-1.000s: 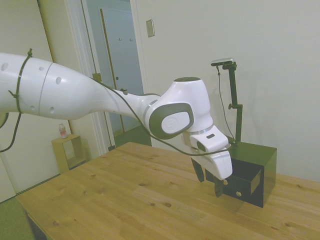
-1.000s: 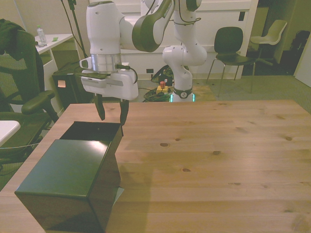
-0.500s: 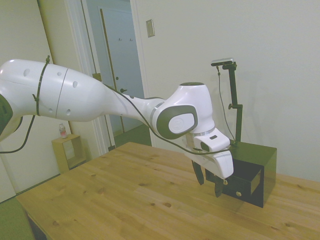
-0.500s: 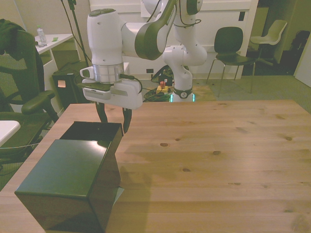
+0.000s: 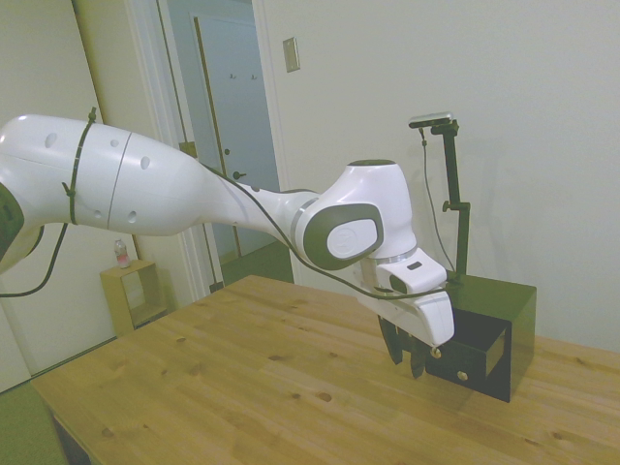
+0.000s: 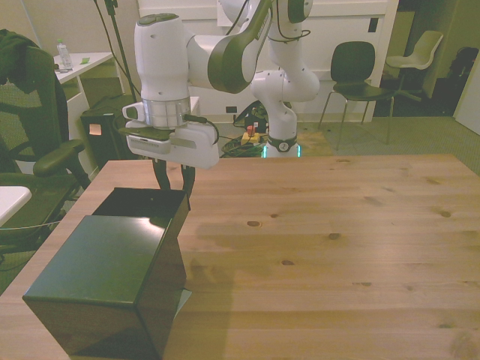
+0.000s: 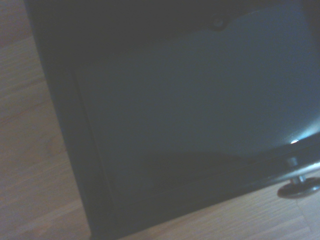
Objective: Close the top drawer
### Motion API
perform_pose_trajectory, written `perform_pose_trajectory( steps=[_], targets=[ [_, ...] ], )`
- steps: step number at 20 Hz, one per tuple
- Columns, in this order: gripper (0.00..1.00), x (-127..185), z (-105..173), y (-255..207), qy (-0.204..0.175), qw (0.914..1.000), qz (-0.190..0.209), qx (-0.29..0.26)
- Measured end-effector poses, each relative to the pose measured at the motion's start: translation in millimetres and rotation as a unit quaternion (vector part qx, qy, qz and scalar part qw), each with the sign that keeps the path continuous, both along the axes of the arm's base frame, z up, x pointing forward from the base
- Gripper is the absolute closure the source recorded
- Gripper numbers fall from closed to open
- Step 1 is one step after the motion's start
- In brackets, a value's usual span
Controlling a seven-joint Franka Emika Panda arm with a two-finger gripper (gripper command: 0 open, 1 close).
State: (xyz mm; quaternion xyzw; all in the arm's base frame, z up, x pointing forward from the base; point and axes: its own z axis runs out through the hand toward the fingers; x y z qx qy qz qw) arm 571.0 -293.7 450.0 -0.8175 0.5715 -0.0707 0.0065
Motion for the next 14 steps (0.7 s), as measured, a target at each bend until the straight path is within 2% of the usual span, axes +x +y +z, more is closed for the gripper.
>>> perform_pose_trajectory(
  steps=[7, 14],
  targets=[
    [1.0, 5, 1, 8, 0.0, 1.0, 0.009, -0.002],
    [1.0, 24, 7, 3, -0.004, 0.9999, 0.011, -0.011]
  ],
)
